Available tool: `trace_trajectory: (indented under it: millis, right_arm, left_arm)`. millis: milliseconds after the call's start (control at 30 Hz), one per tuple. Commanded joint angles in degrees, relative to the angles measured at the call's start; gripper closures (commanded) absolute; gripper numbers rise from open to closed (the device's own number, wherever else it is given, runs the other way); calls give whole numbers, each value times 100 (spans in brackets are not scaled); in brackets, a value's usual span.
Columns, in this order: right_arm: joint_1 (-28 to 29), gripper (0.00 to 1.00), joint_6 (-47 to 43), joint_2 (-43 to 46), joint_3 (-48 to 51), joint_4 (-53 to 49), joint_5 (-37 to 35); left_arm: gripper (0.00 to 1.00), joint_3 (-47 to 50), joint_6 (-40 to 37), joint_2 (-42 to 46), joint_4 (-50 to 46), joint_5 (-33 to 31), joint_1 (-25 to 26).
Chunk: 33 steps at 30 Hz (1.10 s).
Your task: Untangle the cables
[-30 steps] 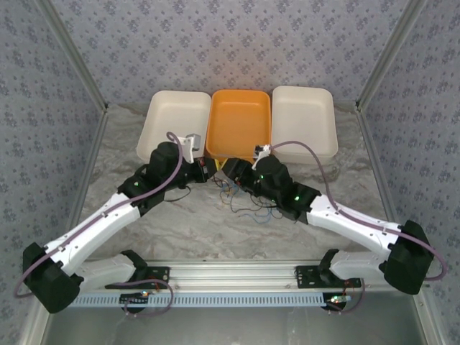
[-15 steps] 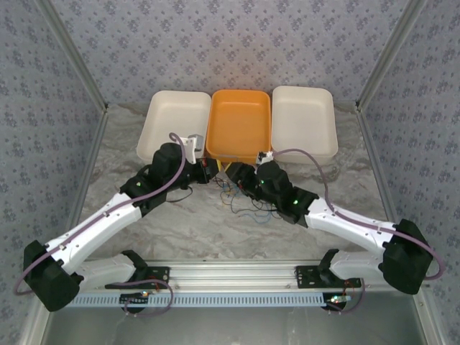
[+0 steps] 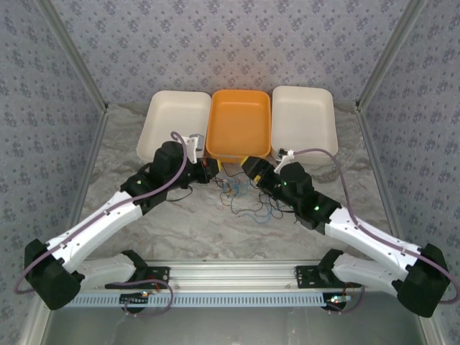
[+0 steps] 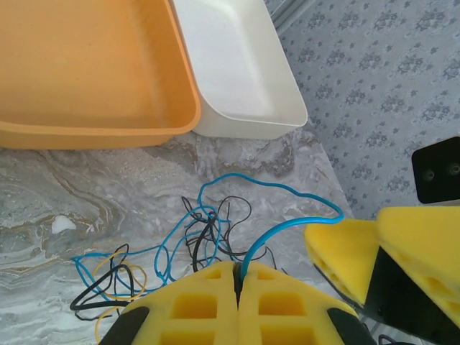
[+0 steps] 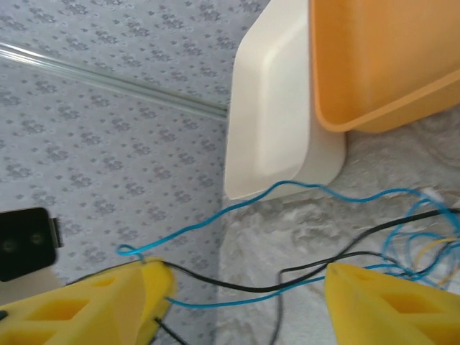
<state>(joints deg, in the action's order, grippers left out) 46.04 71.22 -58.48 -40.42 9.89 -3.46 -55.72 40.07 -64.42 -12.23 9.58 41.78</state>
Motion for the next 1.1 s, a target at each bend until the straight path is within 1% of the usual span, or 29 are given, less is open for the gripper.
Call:
trace_trajectory:
  millis: [0, 33, 100, 233, 400, 567, 667, 767, 867, 900, 933, 967, 1000, 1067]
  right_arm:
    - [82, 28, 941, -370, -105, 707, 241]
    - [140, 25, 1214, -513, -166, 842, 216]
    - [217, 25, 1664, -813, -306, 1112, 234]
    - [300, 24, 2074, -1175, -457, 1462, 63]
    - [264, 24, 2041, -1235, -593, 1706, -170]
    - [243, 24, 1944, -1175, -687, 1435, -222]
    - [200, 26, 1943, -1309, -883, 1082, -31]
    - [170, 36, 2127, -1564, -827, 1131, 21]
    - [40, 43, 2277, -1811, -713, 1462, 71]
    - [-16, 52, 2278, -1874, -734, 1496, 117]
    - [-57, 70, 2258, -1910, -746, 1567, 156]
    - [-106, 95, 2209, -1926, -762, 1644, 168]
    - [-133, 100, 2141, -1884, -807, 1551, 169]
    - [-174, 100, 1817, -1708, -915, 1194, 96]
  left_arm:
    - [100, -119, -70, -57, 77, -20, 39]
    - [100, -91, -75, -62, 111, -44, 45]
    - [100, -46, -70, -87, 158, -79, 62]
    - [100, 33, -101, -113, 241, -112, 138]
    - [100, 147, -131, -97, 192, -255, 257]
    - [100, 340, -77, -87, 290, -275, 253]
    - [100, 408, -45, -115, 400, -264, 281]
    - [100, 406, -29, -112, 458, -259, 304]
    - [100, 387, -35, -91, 433, -264, 336]
    - [100, 387, -44, -84, 418, -259, 342]
    - [100, 404, -56, -80, 401, -263, 348]
    - [100, 420, -52, -66, 385, -260, 349]
    - [100, 443, -57, -57, 351, -272, 353]
    - [100, 473, -76, -49, 246, -335, 342]
